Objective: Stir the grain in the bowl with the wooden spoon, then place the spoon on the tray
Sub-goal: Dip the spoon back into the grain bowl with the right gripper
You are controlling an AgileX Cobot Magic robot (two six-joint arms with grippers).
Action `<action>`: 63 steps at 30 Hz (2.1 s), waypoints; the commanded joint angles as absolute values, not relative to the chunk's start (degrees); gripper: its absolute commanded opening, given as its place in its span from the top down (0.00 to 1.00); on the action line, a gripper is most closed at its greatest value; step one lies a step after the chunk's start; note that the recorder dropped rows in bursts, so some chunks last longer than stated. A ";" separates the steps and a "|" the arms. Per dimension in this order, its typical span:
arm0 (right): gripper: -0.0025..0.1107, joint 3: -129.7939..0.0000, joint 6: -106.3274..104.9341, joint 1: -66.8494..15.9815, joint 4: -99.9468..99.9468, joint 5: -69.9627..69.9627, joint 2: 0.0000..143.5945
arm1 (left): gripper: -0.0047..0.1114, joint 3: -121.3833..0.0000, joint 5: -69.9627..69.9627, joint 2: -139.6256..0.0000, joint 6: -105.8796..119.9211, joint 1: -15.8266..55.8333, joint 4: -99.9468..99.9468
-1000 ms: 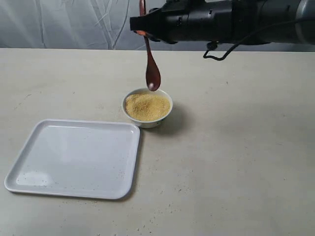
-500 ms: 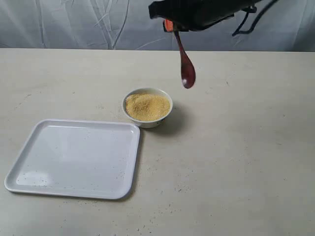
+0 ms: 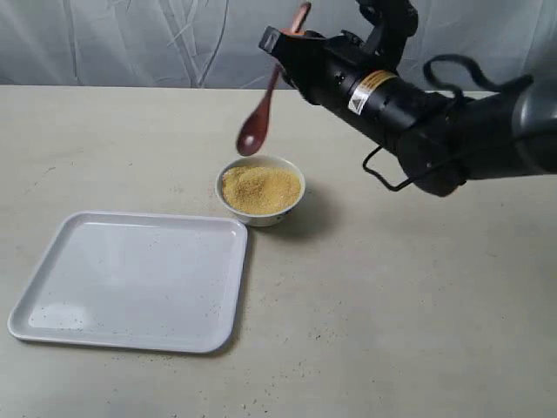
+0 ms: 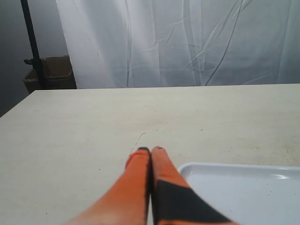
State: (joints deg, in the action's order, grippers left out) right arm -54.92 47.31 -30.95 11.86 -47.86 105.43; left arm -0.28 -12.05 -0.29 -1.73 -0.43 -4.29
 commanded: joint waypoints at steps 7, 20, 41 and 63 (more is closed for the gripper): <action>0.99 -54.05 55.56 -20.65 26.64 -52.76 110.70 | 0.96 0.00 -11.75 0.00 -1.90 -0.48 -4.09; 0.99 -61.09 37.45 -21.86 29.21 -55.96 118.06 | 0.96 0.00 -11.75 0.00 -1.90 -0.48 -4.09; 0.99 -63.32 30.01 -27.38 31.36 -58.85 123.75 | 0.96 0.00 -11.75 0.00 -1.90 -0.48 -4.09; 0.99 -68.57 27.82 -32.03 31.23 -47.75 123.02 | 0.96 0.00 -11.75 0.00 -1.90 -0.48 -4.09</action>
State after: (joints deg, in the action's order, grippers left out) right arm -68.22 28.27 -31.81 31.33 -50.16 121.55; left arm -0.28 -12.05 -0.29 -1.73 -0.43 -4.29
